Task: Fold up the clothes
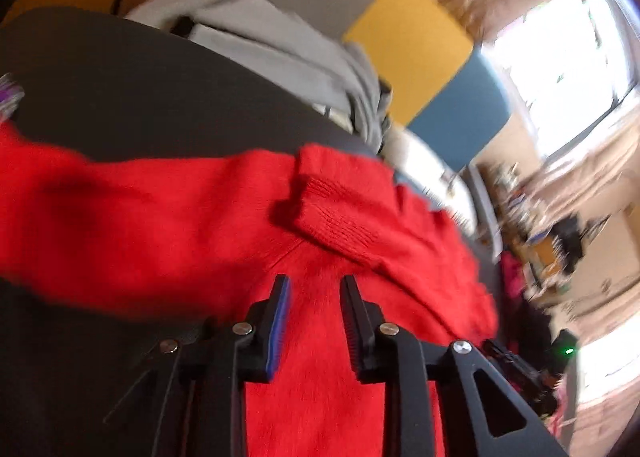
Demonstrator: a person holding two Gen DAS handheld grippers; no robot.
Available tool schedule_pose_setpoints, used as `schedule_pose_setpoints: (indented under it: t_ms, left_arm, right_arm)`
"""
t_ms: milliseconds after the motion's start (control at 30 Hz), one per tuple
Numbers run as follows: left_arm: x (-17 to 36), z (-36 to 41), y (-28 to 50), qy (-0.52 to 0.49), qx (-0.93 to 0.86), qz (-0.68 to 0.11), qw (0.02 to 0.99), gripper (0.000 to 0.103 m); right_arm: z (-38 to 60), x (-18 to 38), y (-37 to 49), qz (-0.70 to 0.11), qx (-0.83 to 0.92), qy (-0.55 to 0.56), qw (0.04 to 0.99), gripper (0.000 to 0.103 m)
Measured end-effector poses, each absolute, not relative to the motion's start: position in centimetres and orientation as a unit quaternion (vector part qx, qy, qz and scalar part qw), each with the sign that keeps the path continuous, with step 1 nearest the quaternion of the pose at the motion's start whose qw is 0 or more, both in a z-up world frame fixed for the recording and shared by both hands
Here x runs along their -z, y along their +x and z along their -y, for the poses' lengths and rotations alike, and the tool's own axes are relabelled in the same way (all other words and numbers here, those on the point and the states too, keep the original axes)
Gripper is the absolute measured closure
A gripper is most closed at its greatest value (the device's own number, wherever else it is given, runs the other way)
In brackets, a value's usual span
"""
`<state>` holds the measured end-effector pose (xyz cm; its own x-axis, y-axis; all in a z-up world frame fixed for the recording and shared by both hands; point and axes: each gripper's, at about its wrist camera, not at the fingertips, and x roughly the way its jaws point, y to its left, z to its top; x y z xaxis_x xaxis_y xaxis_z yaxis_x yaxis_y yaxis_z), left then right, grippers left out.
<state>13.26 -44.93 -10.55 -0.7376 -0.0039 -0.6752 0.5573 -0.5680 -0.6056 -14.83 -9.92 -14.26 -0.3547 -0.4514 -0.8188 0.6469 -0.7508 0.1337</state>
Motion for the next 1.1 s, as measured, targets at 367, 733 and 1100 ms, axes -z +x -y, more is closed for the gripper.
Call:
schedule_pose_setpoints:
  t_ms: [367, 733, 1100]
  left_arm:
    - [7.7, 54.3, 39.3, 0.118, 0.753, -0.572, 0.303, 0.064]
    - [8.0, 58.7, 45.6, 0.086, 0.704, -0.563, 0.424, 0.055]
    - [9.2, 61.2, 43.8, 0.159, 0.712, -0.548, 0.41, 0.077]
  right_arm:
    - [13.8, 12.8, -1.1, -0.062, 0.773, 0.42, 0.473, 0.03]
    - [14.2, 14.1, -0.8, -0.079, 0.768, 0.451, 0.447, 0.021]
    - [14.1, 16.3, -0.7, -0.092, 0.766, 0.46, 0.44, 0.014]
